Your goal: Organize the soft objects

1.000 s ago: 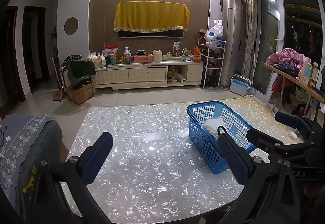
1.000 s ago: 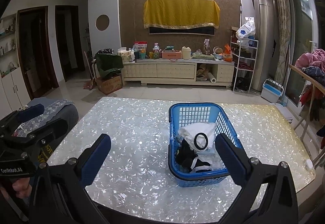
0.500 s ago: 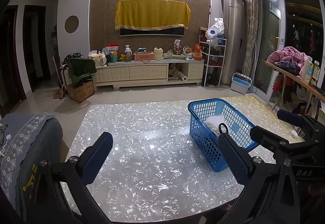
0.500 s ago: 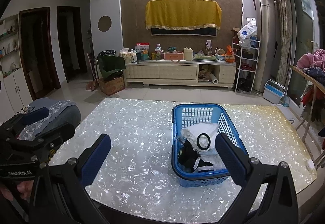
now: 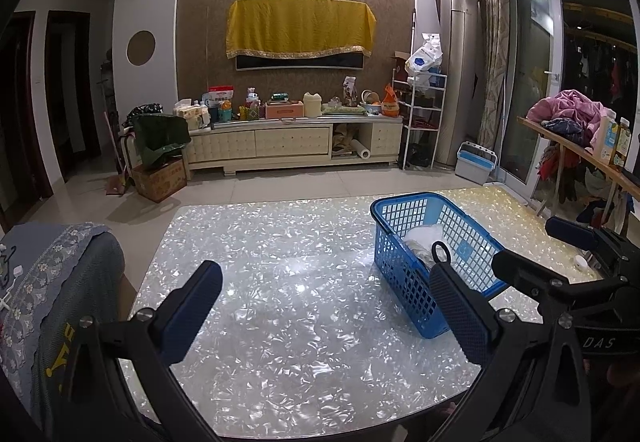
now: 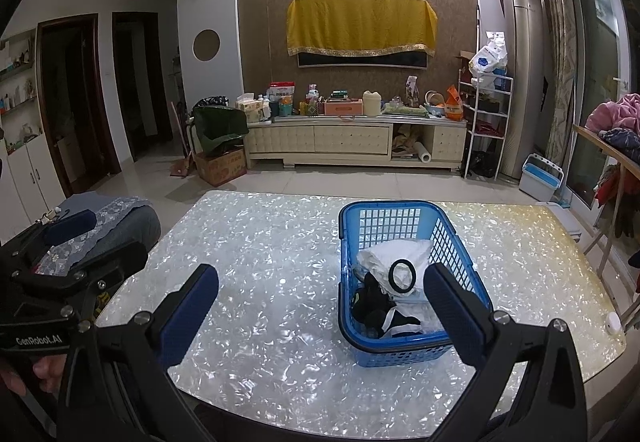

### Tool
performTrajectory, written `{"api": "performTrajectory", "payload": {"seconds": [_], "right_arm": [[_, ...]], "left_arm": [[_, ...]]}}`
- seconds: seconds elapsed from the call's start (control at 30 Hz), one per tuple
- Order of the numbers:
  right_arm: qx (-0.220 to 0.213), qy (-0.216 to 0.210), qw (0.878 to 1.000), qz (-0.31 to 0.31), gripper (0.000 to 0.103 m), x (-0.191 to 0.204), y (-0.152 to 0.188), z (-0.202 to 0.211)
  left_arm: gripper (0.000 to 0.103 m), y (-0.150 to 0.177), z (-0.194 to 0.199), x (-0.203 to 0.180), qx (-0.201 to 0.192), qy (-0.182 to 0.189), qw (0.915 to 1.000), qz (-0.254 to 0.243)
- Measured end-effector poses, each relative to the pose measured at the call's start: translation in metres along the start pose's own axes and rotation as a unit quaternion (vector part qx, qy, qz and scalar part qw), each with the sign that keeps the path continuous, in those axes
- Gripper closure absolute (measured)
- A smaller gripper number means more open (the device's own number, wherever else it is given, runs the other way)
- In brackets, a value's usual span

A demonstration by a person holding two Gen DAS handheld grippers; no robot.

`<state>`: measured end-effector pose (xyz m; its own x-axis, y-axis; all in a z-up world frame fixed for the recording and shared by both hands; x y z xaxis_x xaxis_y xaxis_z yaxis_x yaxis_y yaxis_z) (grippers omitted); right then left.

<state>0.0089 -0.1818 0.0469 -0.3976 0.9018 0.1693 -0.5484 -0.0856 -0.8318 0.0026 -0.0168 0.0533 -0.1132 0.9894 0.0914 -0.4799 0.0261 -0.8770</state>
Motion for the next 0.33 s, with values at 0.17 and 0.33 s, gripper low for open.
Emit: {"api": "performTrajectory", "payload": {"seconds": [0.17,0.33], "right_arm": [[0.005,0.001,1.000,-0.002,0.000,-0.0003,-0.0009,-0.0007],[0.004,0.001,1.000,-0.003,0.000,0.0000,-0.0012,-0.0007]], "left_arm": [[0.000,0.0020,-0.0007,-0.0005,0.002,-0.002,1.0000,-0.002],[0.000,0.0017,-0.0003,-0.0007,0.003,0.000,1.0000,-0.001]]}}
Point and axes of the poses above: each gripper's, at about its wrist camera, not at the fingertips, and z roughly against the way its jaws point, x to its left, y to its underside, the point moved 1 cm from there along -z, roughly the way its jaws point, and after that the axes turned 15 degrees about -y, right-handed, at the moved point
